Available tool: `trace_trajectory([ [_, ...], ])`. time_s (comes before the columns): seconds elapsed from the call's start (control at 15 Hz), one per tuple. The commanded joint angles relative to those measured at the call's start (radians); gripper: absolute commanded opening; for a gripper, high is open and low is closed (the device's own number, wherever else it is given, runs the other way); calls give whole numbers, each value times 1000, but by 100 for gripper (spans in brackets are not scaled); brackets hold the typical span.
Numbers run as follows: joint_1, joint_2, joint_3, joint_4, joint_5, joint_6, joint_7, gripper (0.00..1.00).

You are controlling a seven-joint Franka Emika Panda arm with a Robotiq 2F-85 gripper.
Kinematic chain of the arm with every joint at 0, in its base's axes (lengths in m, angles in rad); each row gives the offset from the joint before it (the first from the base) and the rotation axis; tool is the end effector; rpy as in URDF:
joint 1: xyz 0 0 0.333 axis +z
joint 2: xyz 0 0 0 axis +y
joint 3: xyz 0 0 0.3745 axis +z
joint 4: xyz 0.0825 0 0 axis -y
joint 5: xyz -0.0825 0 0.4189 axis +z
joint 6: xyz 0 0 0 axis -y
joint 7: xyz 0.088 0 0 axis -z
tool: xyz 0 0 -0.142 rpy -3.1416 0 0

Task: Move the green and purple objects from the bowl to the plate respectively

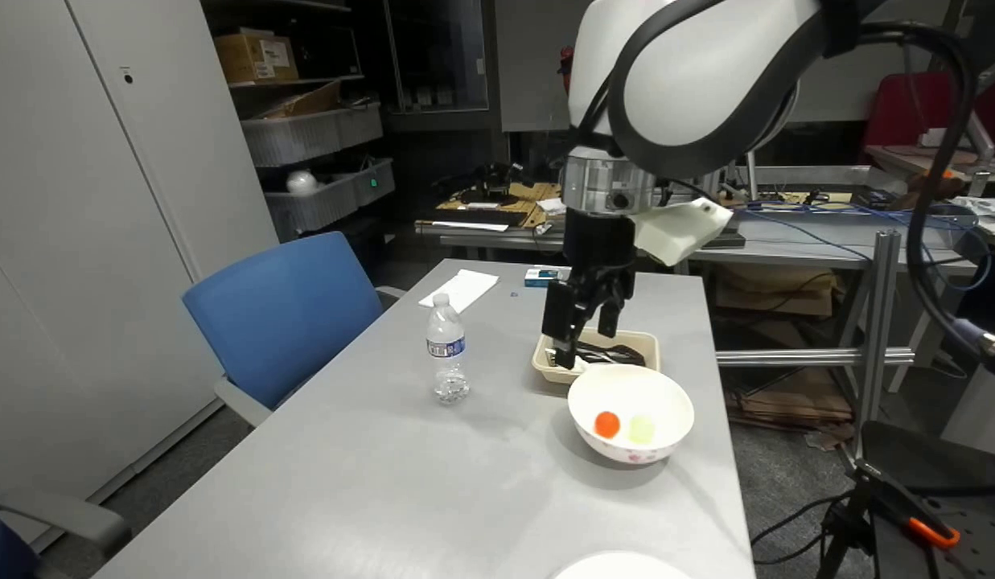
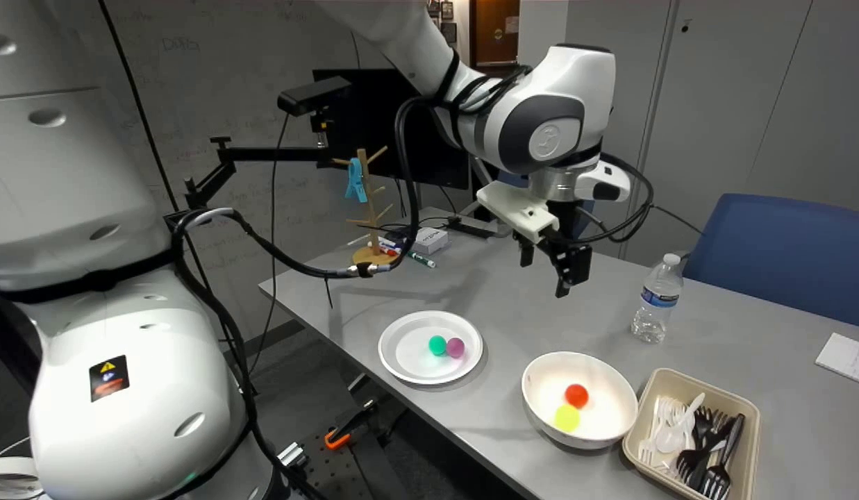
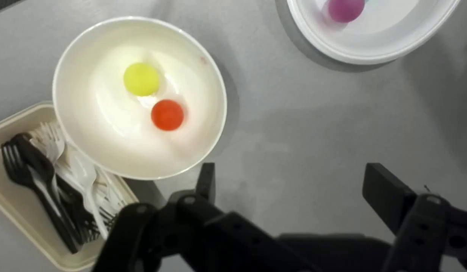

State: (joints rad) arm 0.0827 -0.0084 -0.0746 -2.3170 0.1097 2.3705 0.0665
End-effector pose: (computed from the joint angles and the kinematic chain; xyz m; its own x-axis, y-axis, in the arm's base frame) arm 0.5415 0.0083 0.3513 0.9892 -0.1364 0.0530 -0.1316 -0.9876 -0.0853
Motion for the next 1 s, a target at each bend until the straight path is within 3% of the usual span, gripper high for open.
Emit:
trace_trajectory([
  [0.0, -42, -11, 24, 42, -104, 0, 84, 100],
  [0.27, -54, -12, 26, 68, -165, -38, 155, 100],
  [0.33, -55, -3, 26, 52, -131, -5, 107, 100],
  [0.93, -56, -3, 28, 56, -141, -6, 128, 100],
])
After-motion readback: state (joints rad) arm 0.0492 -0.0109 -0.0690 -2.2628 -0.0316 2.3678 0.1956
